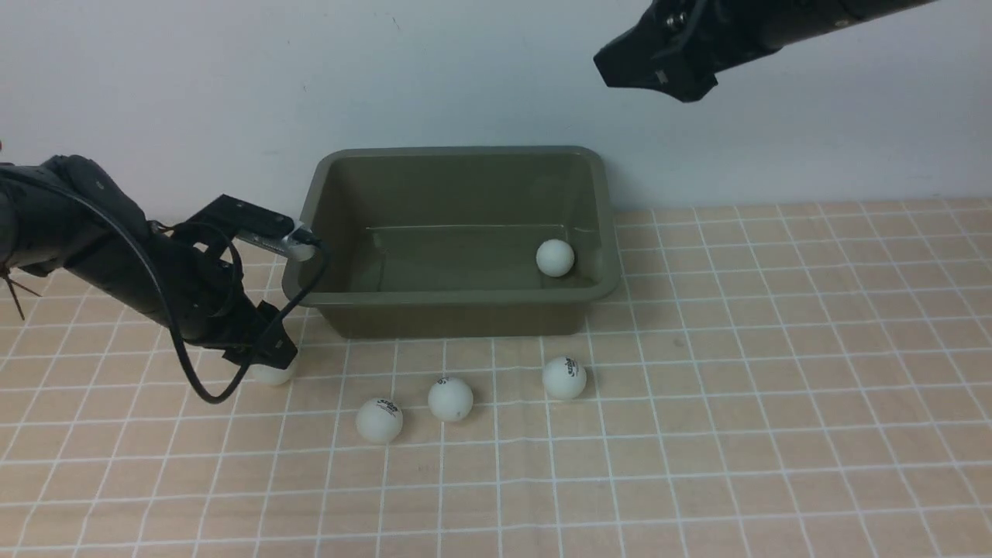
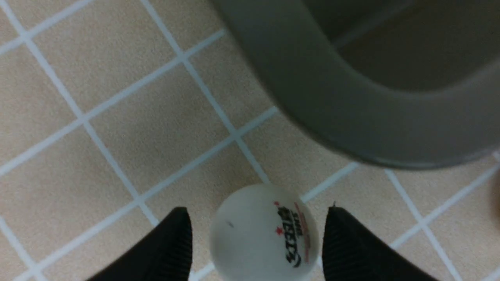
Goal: Put the table tennis balls into the box on the light coffee tablecloth.
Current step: 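Reach for and grasp a ping pong ball on the table beside the basket, then drop the ball into the bin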
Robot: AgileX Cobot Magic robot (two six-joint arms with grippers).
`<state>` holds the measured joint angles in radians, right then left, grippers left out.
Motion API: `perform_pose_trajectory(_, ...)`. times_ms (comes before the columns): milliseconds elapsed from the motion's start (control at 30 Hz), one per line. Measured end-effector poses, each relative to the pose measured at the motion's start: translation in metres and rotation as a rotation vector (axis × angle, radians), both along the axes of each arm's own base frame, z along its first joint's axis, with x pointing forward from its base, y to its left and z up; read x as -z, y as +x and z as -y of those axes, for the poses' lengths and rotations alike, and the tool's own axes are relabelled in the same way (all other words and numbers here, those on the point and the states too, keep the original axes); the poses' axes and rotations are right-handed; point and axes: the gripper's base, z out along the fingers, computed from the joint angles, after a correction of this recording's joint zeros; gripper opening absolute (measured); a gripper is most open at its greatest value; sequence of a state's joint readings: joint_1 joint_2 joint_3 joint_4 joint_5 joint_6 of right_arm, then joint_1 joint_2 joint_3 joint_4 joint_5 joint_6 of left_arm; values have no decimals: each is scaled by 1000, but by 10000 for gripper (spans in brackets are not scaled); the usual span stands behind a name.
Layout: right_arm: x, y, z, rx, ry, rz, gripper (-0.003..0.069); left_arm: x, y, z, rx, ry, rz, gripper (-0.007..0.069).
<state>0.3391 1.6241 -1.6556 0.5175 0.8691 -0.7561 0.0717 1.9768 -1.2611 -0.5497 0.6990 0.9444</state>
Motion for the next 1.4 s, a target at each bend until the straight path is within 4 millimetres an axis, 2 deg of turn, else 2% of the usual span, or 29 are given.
perform_pose_trajectory(100, 0, 0, 0, 0, 0, 0, 522, 7, 2, 0, -1, -3, -16, 314)
perform_pose_trajectory(233, 0, 0, 0, 1, 0, 1, 522, 4, 2, 2, 18, -14, -34, 309)
perform_pose_trajectory(300, 0, 0, 0, 2, 1, 3, 522, -5, -1, 4, 49, -36, -61, 309)
perform_pose_trajectory(367, -1, 1, 0, 5, 2, 8, 522, -16, -4, 7, 80, -58, -86, 309)
perform_pose_trajectory(433, -1, 1, 0, 7, 4, 12, 522, -46, -9, 11, 138, -96, -97, 309)
perform_pose_trajectory(500, -1, 1, 0, 7, 4, 13, 522, -62, -9, 14, 156, -118, -80, 309)
perform_pose_trajectory(567, -1, 1, 0, 7, 4, 13, 522, -87, -5, 19, 176, -180, -32, 309)
perform_pose_trajectory(767, 0, 0, 0, 1, -2, 1, 522, -117, 17, 29, 204, -266, 190, 309)
perform_pose_trajectory(867, 0, 0, 0, -2, -4, -3, 522, -119, 32, 33, 199, -255, 267, 309)
perform_pose_trajectory(1000, 0, 0, 0, -3, -5, -4, 522, -104, 51, 42, 222, -235, 280, 311)
perform_pose_trajectory(1067, 0, 0, 0, -3, -5, -4, 522, -94, 57, 46, 234, -230, 265, 333)
perform_pose_trajectory(1100, 0, 0, 0, -3, -5, -4, 522, -90, 60, 50, 236, -233, 255, 367)
perform_pose_trajectory(1167, 1, 0, 0, -3, -5, -5, 522, -93, 62, 52, 231, -242, 238, 424)
perform_pose_trajectory(1233, 1, 0, 0, -3, -5, -5, 522, -106, 62, 53, 235, -242, 237, 451)
perform_pose_trajectory(1267, 1, 0, 0, -3, -5, -5, 522, -119, 60, 52, 235, -238, 234, 455)
perform_pose_trajectory(1300, 1, 0, 0, -3, -5, -5, 522, -119, 59, 53, 232, -243, 226, 456)
perform_pose_trajectory(1333, 1, 0, 0, -3, -5, -5, 522, -146, 53, 51, 229, -225, 228, 447)
perform_pose_trajectory(1400, 1, 0, 0, -3, -5, -5, 522, -171, 44, 50, 222, -211, 218, 422)
